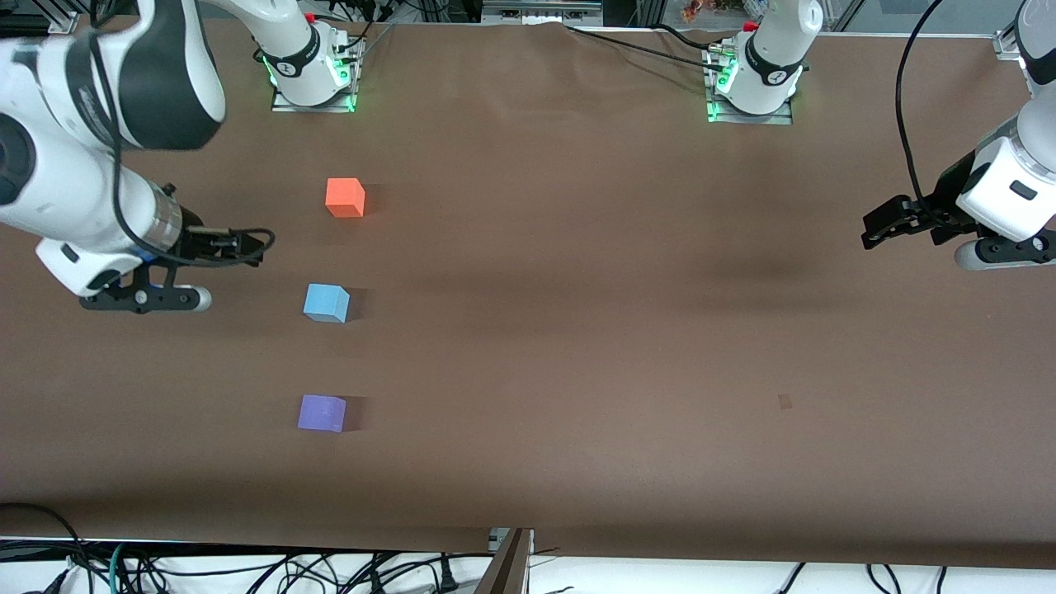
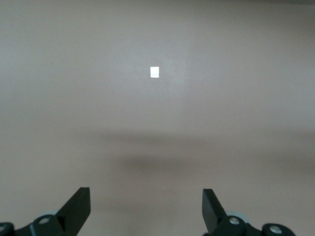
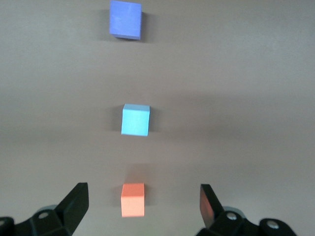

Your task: Place blue block between orange and purple blocks

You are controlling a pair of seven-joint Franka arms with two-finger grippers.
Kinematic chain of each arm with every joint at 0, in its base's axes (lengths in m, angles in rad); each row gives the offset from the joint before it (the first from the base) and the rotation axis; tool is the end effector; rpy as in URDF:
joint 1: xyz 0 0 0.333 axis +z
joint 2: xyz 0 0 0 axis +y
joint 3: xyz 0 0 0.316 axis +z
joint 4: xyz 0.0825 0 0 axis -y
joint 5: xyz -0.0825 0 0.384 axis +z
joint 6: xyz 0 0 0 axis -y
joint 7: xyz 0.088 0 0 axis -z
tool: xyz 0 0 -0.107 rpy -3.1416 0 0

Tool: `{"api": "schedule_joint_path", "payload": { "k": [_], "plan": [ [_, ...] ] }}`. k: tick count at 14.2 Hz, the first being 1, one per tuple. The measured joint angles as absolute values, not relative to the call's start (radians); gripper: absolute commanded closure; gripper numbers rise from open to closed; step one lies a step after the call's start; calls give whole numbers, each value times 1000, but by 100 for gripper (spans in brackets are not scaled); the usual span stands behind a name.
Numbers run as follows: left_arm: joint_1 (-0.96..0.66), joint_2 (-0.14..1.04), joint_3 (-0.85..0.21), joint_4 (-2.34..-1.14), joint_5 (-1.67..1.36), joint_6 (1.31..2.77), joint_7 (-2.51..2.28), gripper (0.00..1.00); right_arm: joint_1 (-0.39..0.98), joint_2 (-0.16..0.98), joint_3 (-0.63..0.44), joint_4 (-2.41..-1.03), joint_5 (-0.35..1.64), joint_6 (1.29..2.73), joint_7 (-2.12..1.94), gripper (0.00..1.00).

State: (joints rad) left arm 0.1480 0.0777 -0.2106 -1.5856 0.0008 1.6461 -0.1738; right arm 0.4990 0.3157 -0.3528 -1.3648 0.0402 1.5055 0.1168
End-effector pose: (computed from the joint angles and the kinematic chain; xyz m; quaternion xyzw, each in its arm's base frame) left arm 0.5816 -0.0320 0.5808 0.9984 0.0558 -0.0086 0.0068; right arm 0.6190 0.1283 0.5370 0.9962 0.0182 -0.0727 0.0440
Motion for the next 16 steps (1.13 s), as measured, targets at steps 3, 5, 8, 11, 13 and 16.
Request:
{"api": "schedule_joint_path", "payload": {
  "k": [3,5,8,11,13,16],
  "plan": [
    [148,78,-210,-1586,1,1646,-174,0,412,294,-227,-1329,29,1477,118,0],
    [148,78,-210,-1586,1,1646,-174,0,231,246,-76,-1322,23,1455,116,0],
    [148,78,-210,-1586,1,1646,-174,0,115,171,-27,-1324,23,1440,105,0],
    [148,78,-210,-1586,1,1646,-174,0,77,123,-17,-1374,23,1430,105,0],
    [148,78,-210,-1586,1,1646,-174,0,71,115,-12,-1407,21,1430,105,0],
    [148,78,-210,-1586,1,1646,-174,0,79,123,5,-1422,-26,1430,105,0]
  ]
}}
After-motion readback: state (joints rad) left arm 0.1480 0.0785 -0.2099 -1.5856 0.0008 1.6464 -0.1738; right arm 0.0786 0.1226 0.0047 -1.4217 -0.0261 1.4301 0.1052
